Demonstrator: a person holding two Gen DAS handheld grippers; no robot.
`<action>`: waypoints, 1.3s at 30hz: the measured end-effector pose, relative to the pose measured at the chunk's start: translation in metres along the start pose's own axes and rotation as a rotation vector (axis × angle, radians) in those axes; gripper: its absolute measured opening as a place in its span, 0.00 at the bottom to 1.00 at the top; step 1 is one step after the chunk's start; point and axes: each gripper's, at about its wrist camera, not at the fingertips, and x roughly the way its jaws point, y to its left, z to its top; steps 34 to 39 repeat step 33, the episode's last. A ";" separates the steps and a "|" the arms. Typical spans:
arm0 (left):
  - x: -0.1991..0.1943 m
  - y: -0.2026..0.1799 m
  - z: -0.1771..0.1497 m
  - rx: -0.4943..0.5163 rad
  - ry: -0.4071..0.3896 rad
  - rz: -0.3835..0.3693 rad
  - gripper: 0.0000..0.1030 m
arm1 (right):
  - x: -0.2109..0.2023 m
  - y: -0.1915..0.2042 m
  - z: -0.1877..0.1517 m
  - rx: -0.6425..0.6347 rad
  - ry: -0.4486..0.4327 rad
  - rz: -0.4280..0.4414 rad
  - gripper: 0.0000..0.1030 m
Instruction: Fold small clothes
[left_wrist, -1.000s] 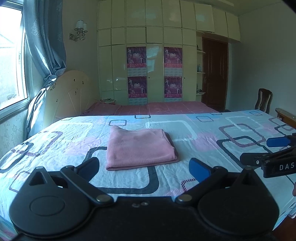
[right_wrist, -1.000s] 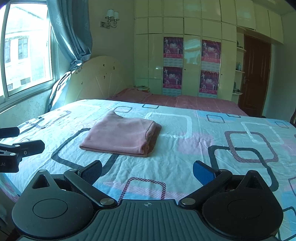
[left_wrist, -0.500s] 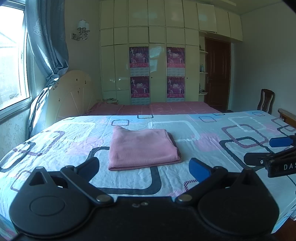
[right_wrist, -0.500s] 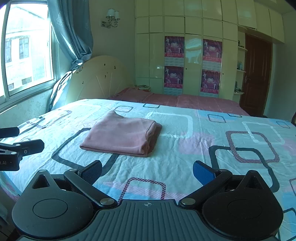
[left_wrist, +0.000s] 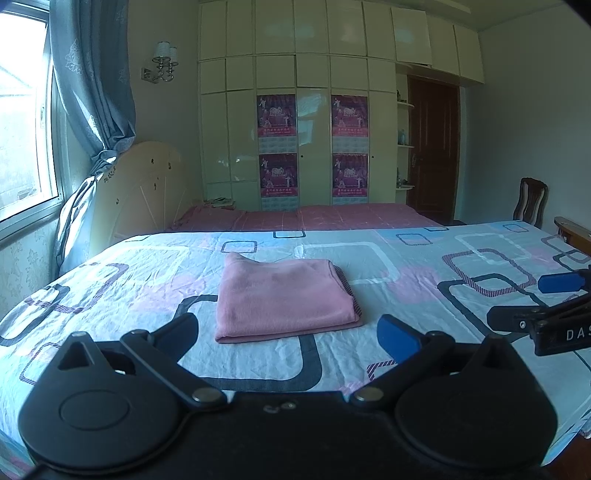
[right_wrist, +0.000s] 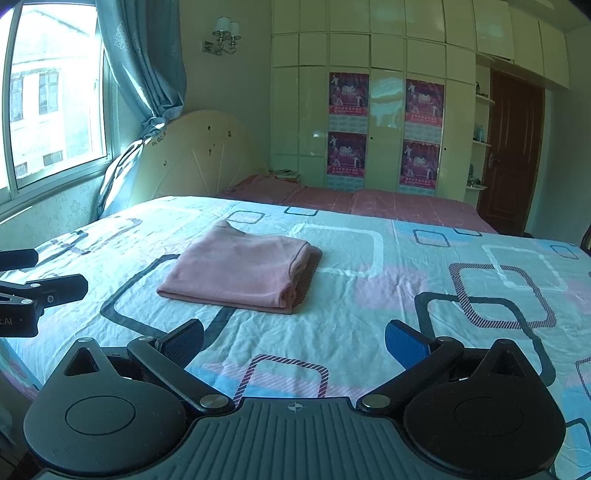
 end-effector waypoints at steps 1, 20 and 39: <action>0.000 0.000 0.000 0.001 0.000 0.000 0.99 | 0.000 0.000 0.000 0.000 0.000 0.000 1.00; -0.001 -0.002 0.001 0.004 -0.002 0.000 0.99 | -0.001 -0.007 -0.002 -0.004 0.001 0.001 1.00; -0.001 -0.003 0.003 0.012 -0.046 -0.020 0.97 | -0.002 -0.008 -0.002 -0.008 -0.005 0.004 1.00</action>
